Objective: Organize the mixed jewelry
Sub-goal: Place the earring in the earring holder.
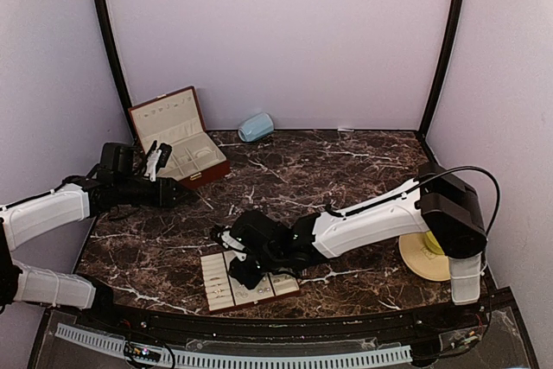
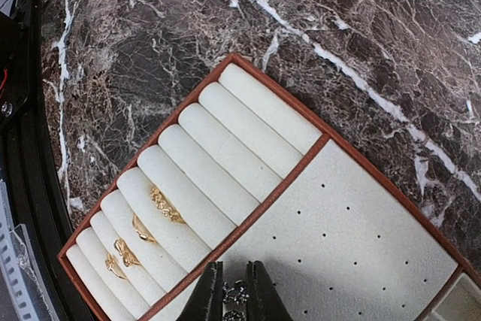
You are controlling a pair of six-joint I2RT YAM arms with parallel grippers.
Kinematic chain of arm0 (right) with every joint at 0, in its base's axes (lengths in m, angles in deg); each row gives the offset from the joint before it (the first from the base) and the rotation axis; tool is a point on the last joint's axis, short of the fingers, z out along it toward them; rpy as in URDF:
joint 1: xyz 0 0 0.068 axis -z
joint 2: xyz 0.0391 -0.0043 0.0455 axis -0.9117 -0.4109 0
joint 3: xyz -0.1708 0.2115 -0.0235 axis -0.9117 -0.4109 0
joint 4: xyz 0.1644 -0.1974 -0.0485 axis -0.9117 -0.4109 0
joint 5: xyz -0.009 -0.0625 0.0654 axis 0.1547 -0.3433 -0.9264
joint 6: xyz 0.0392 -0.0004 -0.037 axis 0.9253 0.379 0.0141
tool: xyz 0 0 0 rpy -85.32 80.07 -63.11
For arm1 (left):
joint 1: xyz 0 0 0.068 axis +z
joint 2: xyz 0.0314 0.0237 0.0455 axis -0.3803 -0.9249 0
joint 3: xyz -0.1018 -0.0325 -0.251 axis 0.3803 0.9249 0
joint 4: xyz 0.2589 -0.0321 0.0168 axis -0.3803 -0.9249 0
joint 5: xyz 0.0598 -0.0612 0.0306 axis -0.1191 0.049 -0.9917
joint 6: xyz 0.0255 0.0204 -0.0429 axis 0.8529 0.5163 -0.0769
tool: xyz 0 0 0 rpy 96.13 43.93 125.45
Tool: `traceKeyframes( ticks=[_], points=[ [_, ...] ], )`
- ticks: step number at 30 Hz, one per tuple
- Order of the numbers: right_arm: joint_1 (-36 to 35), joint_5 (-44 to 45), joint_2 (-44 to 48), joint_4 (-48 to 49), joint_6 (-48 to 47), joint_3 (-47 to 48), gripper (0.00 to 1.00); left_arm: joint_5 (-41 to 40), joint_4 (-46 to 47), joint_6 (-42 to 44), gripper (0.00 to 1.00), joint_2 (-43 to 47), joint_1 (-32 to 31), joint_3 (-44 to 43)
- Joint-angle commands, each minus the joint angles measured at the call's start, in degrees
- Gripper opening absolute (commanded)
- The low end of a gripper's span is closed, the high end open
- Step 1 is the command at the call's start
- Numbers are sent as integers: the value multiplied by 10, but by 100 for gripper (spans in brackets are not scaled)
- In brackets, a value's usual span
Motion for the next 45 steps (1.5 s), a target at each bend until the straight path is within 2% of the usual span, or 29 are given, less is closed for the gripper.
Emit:
traceKeyframes(
  ticks=[1,27,45],
  points=[
    [-9,10,-9,-10,-5,10,12,8,8,7,42,2,1,-9],
    [-30,100,-21,-43,-26,33,11,5,8,8,42,5,1,-9],
    [-31,90,-29,-42,-30,38,11,4,7,9,42,4,1,-9]
  ],
)
